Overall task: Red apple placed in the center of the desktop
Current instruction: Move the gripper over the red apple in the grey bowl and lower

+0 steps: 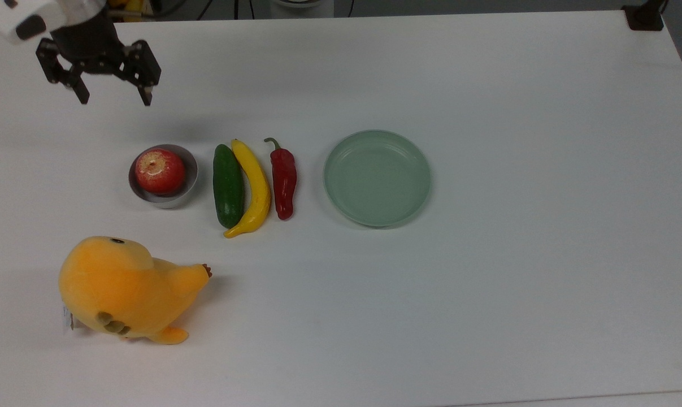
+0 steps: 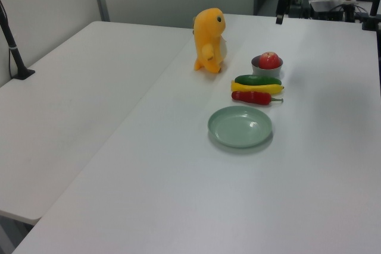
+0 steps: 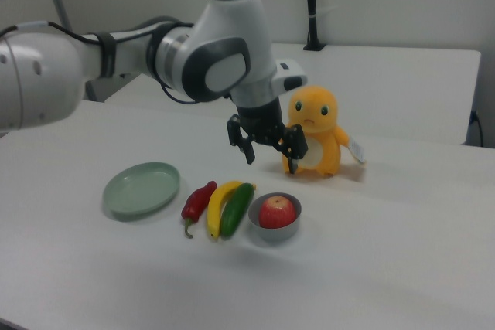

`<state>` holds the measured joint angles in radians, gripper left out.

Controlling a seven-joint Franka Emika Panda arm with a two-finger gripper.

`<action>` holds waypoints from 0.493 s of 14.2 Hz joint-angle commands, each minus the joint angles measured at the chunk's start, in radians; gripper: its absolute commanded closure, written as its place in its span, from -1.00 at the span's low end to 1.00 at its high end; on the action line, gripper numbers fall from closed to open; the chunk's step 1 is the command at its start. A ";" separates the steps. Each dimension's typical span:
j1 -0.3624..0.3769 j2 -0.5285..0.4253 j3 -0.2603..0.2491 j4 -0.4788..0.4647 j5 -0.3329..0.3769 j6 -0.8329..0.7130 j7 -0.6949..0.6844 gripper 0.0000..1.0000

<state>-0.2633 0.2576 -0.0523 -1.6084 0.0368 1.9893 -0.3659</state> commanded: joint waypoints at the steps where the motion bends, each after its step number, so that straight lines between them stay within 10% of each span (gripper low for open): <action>1: -0.004 0.070 0.003 0.013 0.017 0.068 0.001 -1.00; 7: 0.004 0.143 0.014 -0.001 0.018 0.115 0.002 -1.00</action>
<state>-0.2629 0.3784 -0.0470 -1.6080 0.0368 2.0889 -0.3657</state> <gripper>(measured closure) 0.000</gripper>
